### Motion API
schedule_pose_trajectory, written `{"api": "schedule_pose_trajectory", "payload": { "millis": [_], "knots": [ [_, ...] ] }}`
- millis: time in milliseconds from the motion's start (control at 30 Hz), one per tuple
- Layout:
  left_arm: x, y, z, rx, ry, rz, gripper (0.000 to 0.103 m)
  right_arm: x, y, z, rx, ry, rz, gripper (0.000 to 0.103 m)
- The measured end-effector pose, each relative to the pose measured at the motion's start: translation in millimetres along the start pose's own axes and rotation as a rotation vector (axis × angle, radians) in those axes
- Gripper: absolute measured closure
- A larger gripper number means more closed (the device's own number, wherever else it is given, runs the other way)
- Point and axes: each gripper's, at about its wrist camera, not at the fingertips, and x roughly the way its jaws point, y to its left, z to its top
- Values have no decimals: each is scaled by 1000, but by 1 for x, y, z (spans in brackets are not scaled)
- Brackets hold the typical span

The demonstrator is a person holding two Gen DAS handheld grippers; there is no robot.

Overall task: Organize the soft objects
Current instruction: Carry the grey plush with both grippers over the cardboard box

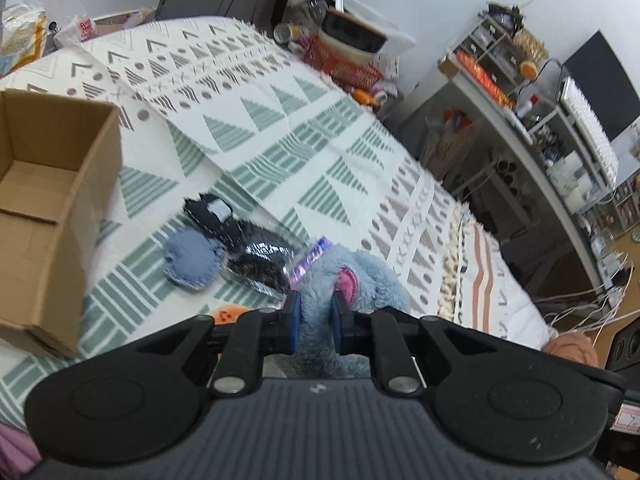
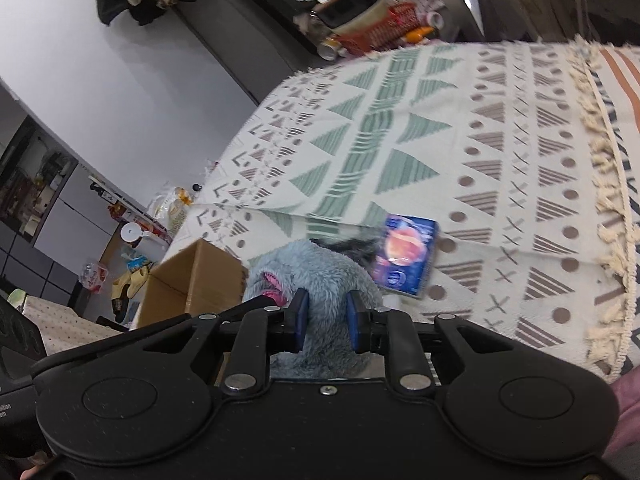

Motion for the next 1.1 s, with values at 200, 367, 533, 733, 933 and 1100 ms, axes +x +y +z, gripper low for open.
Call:
{"api": "schedule_pose_trajectory", "payload": {
  "millis": [200, 367, 533, 733, 933, 1100],
  "knots": [
    [-28, 22, 9, -36, -51, -9, 88, 0, 40, -2, -55, -21, 17, 83],
    [-46, 41, 19, -76, -94, -18, 88, 4, 70, -1, -80, -33, 30, 83],
    [-62, 61, 26, -113, -131, -13, 88, 12, 97, -2, -114, -31, 42, 83],
    [-76, 84, 34, -157, -178, 18, 88, 27, 128, -4, -144, -18, 72, 83],
    [-88, 108, 41, -197, -213, 59, 87, 48, 155, -8, -155, 2, 102, 83],
    [-91, 136, 45, -273, -199, 81, 84, 68, 174, -14, -157, 32, 130, 83]
  ]
}}
